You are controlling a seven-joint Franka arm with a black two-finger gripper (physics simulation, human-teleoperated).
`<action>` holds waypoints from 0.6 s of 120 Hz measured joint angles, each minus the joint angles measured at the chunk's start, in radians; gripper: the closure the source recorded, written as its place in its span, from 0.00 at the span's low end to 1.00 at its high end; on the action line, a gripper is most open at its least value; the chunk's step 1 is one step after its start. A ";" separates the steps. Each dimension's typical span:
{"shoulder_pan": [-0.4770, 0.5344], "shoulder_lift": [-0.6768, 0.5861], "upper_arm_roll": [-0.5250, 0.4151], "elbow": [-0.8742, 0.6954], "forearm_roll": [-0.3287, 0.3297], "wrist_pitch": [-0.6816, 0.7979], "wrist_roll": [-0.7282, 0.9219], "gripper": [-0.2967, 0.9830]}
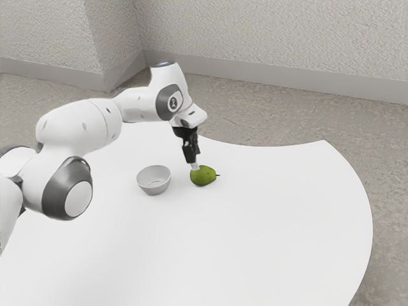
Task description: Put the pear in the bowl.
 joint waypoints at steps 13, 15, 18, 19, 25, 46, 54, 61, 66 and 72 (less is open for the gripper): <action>-0.005 0.029 -0.001 0.001 -0.020 0.027 0.028 0.23; -0.005 0.033 -0.002 0.001 -0.022 0.031 0.032 0.23; -0.005 0.037 -0.002 0.001 -0.024 0.037 0.038 0.23; -0.005 0.038 -0.002 0.001 -0.025 0.039 0.040 0.23; -0.006 0.044 -0.003 0.001 -0.028 0.049 0.050 0.23; -0.006 0.057 -0.004 -0.012 -0.057 0.070 0.081 0.23; -0.006 0.067 -0.004 -0.014 -0.067 0.074 0.091 0.23; -0.006 0.075 -0.004 -0.014 -0.075 0.077 0.098 0.23; -0.006 0.080 -0.004 -0.015 -0.079 0.078 0.103 0.23; -0.006 0.083 -0.004 -0.015 -0.083 0.080 0.108 0.23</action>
